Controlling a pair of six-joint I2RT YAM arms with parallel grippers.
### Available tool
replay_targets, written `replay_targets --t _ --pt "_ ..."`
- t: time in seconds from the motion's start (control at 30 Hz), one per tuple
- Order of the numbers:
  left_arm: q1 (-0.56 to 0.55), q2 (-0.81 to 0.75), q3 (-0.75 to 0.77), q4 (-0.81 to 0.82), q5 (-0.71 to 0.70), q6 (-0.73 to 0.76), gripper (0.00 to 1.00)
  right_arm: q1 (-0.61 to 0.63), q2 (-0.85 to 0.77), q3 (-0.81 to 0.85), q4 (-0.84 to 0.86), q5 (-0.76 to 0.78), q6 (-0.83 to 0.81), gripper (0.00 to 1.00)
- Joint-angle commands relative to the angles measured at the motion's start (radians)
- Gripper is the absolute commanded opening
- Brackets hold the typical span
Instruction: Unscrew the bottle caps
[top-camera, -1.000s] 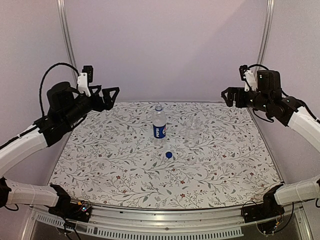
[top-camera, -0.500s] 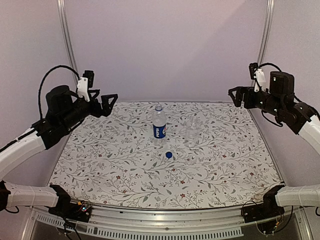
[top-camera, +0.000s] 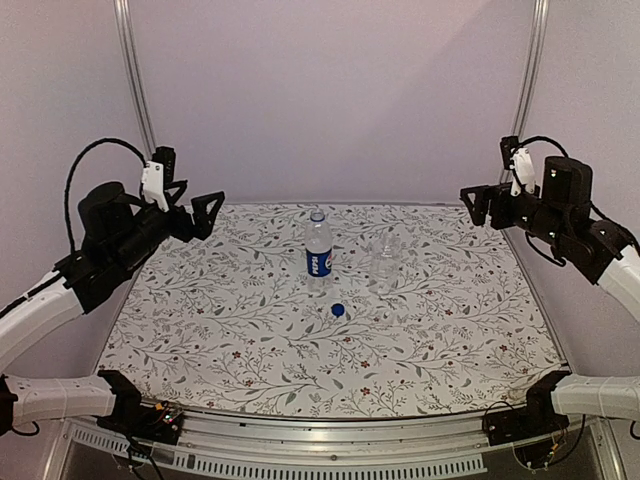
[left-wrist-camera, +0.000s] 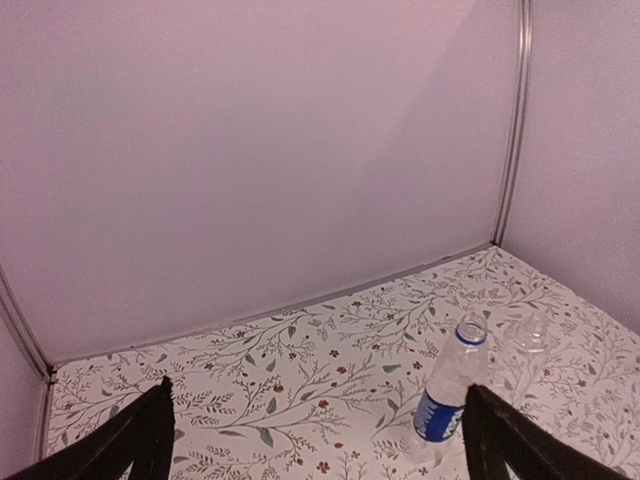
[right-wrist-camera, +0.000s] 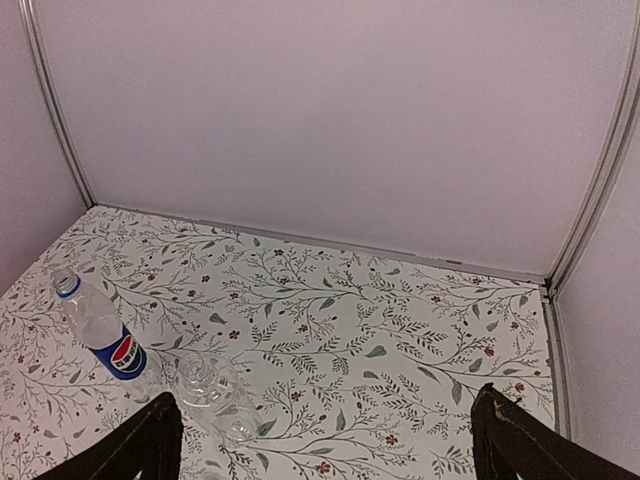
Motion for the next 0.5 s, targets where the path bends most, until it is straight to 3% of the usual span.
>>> replay_targets --t 0.0,0.47 --pt "0.017 0.003 0.001 0.009 0.021 0.002 1.0 -0.003 0.016 -0.007 0.016 -0.001 -0.011 0.99" --pt "0.02 0.005 -0.008 0.018 0.048 -0.016 1.0 -0.002 -0.005 -0.018 0.016 0.01 -0.011 0.99"
